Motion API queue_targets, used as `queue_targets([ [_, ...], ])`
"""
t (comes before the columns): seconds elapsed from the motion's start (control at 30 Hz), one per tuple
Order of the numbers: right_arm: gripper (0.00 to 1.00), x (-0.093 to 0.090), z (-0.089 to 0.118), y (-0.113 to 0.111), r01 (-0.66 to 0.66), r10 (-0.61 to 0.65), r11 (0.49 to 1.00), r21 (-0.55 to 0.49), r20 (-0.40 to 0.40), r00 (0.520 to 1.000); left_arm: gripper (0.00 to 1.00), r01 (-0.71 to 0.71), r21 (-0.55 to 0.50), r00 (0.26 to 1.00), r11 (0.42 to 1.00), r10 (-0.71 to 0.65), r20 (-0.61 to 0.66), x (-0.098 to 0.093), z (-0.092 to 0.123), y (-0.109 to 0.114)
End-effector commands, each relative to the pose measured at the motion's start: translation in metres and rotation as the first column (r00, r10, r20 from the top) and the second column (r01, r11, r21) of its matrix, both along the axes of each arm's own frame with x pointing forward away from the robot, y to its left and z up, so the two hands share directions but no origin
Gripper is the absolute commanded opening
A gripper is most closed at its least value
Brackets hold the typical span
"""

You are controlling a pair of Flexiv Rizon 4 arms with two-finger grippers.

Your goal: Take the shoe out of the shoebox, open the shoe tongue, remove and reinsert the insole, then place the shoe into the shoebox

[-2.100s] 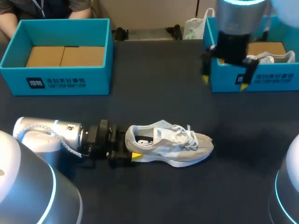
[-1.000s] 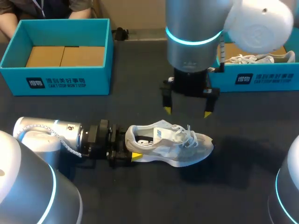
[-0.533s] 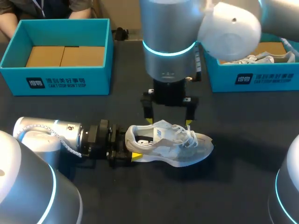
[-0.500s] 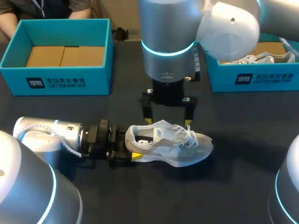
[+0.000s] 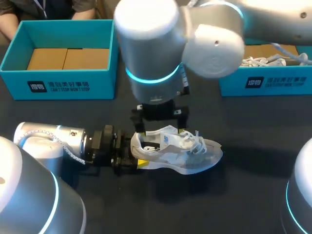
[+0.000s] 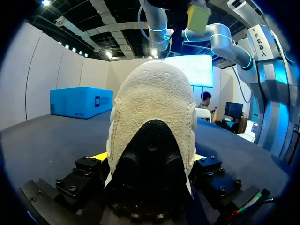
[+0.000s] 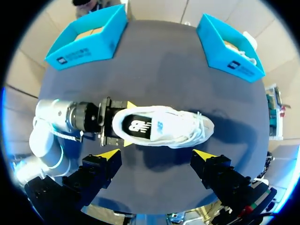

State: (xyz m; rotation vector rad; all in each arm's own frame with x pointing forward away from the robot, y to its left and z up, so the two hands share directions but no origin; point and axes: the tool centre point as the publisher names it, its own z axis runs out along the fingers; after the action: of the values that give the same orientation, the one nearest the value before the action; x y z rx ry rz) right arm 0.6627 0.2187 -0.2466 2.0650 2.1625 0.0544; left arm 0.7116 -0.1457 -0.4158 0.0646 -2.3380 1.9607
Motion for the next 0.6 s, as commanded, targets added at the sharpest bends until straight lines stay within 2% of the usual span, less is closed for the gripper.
queue_targets([
  [0.03, 1.0, -0.001, -0.016, 0.033, 0.599, -0.586, 0.776, -0.196, 0.126, 0.801, 0.0, -0.005, 0.001, 1.0, 1.0, 0.005, 0.001, -0.001, 0.001, -0.001],
  [0.33, 1.0, 0.006, -0.037, 0.03, 0.667, -0.648, 0.717, -0.201, 0.159, 0.744, 0.0, -0.005, 0.001, 1.0, 1.0, 0.005, 0.001, -0.001, 0.001, -0.001],
  [0.6, 1.0, 0.009, -0.052, 0.014, 0.707, -0.684, 0.679, -0.198, 0.179, 0.707, 0.0, -0.005, 0.001, 1.0, 1.0, 0.005, 0.001, -0.001, 0.001, -0.001],
])
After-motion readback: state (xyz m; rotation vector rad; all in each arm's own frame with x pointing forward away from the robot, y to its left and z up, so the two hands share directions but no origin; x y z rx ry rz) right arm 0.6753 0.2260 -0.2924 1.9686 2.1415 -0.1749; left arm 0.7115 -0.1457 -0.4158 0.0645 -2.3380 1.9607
